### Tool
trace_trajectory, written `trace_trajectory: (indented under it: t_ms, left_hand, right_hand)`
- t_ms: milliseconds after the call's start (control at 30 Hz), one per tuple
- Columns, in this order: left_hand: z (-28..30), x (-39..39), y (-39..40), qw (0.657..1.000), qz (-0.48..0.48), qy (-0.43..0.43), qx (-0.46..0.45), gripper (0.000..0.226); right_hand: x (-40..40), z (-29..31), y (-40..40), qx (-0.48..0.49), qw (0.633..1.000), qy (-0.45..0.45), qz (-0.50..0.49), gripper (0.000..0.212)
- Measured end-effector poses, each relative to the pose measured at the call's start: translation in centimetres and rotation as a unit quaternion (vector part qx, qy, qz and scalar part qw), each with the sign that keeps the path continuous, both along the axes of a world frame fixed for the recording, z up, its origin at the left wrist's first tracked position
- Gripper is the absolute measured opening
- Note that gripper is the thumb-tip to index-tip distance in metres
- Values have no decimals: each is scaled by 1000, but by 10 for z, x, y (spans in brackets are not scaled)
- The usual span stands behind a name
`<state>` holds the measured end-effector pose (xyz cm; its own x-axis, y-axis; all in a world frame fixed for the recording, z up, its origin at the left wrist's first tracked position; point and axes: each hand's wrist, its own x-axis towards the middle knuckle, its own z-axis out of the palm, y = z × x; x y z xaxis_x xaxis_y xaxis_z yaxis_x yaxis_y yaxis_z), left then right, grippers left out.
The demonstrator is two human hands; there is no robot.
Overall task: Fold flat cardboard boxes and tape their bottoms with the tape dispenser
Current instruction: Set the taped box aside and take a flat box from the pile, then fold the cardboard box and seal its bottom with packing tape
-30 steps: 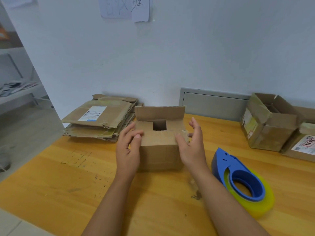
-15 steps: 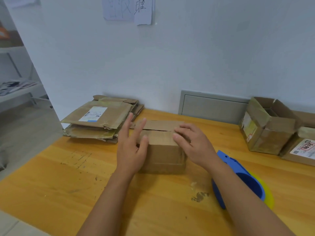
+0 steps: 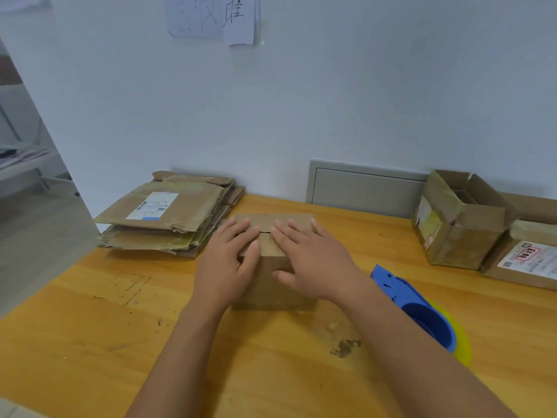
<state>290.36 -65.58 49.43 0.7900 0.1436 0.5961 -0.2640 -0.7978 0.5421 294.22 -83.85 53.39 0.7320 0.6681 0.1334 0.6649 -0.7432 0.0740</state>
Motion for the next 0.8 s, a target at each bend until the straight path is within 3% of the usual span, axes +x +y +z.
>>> trace_trajectory:
  t_ms: [233, 367, 433, 500, 567, 667, 800]
  left_hand:
    - [0, 1, 1, 1000, -7, 1, -12, 42]
    - [1, -3, 11, 997, -48, 52, 5, 79]
    - [2, -1, 13, 997, -45, 59, 13, 88]
    - [4, 0, 7, 998, -33, 57, 10, 92]
    - [6, 3, -5, 999, -21, 48, 7, 91]
    - [10, 10, -24, 998, -15, 49, 20, 91]
    - [9, 20, -48, 998, -22, 59, 32, 92]
  right_hand:
    - [-5, 0, 5, 23, 1000, 13, 3, 80]
    - [-14, 5, -34, 104, 990, 26, -90, 101]
    - [-24, 2, -65, 147, 975, 11, -166, 97]
    - [-38, -5, -95, 121, 959, -5, -255, 88]
    - [-52, -13, -113, 56, 944, 45, -323, 88]
    - [-66, -28, -118, -5, 931, 107, -348, 92]
    - [-75, -37, -114, 11, 930, 102, -353, 84]
